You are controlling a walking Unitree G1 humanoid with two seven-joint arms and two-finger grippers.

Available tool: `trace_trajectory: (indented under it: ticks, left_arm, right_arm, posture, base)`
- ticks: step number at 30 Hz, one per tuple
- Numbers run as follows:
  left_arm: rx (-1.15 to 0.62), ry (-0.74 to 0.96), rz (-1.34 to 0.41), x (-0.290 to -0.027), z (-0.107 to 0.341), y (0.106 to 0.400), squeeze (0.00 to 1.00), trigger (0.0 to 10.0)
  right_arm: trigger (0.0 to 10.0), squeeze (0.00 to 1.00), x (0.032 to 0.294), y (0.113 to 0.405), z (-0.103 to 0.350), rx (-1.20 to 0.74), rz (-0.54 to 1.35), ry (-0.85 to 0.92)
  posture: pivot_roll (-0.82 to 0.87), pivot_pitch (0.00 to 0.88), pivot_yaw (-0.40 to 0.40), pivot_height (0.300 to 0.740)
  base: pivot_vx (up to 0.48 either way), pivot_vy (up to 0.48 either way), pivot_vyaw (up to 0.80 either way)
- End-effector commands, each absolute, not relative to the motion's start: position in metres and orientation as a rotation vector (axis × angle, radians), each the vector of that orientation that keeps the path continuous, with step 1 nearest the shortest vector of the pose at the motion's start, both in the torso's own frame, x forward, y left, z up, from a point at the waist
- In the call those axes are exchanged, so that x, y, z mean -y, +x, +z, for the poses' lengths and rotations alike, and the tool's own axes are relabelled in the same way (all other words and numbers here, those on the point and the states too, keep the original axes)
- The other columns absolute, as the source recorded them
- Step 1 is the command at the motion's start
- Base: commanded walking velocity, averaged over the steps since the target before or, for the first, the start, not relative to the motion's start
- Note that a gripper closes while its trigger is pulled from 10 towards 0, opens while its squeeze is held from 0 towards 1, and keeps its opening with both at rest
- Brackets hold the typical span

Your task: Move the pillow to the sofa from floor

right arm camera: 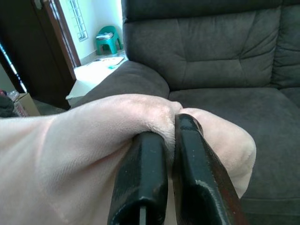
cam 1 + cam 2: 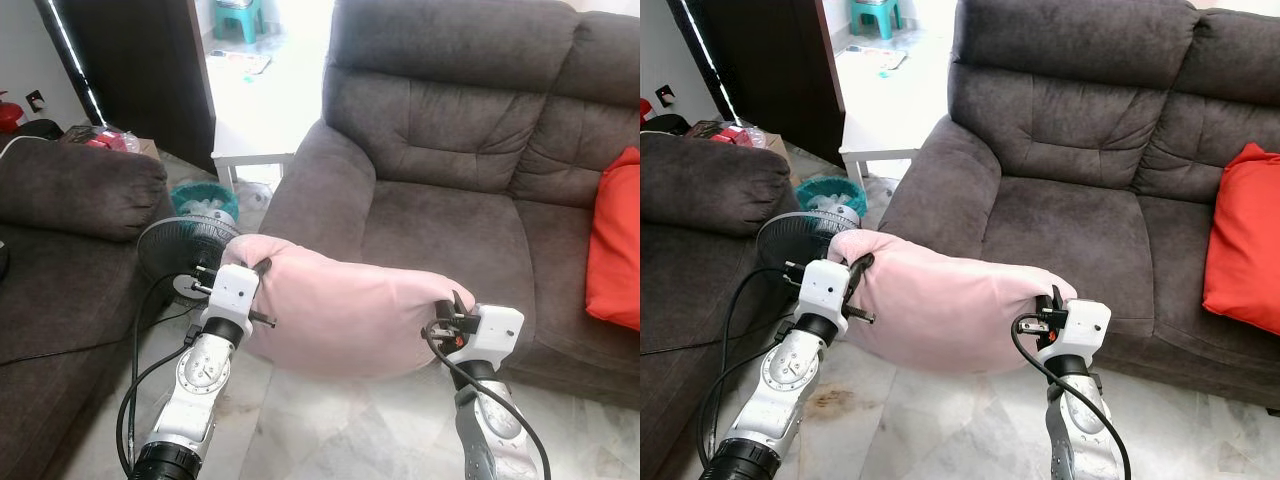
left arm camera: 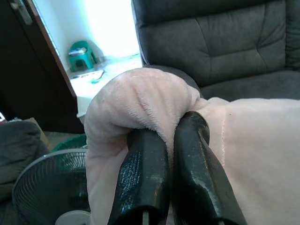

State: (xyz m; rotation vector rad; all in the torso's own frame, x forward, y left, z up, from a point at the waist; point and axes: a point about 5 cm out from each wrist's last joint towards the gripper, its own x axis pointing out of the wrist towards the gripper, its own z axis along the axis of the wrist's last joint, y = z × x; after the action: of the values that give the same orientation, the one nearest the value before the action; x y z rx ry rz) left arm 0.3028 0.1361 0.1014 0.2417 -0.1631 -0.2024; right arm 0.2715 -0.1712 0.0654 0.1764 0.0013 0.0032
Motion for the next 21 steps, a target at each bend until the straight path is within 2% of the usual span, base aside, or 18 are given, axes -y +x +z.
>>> trace_trajectory:
  ticks: [1,21]
  left_arm:
    - [0.201,0.232,-0.206,-0.133,0.112,0.307,0.00,10.0]
    - [0.224,0.236,-0.165,-0.140,0.117,0.313,0.00,10.0]
  right_arm:
    - [10.0,0.00,0.183,0.276,0.078,0.061,-0.046,0.171]
    - [10.0,0.00,0.182,0.290,0.083,0.063,0.000,0.143]
  posture:
    - [0.04,0.000,-0.033,0.740]
    - [0.07,0.000,-0.044,0.740]
  base:
    - [0.000,0.000,-0.78]
    - [0.000,0.000,-0.78]
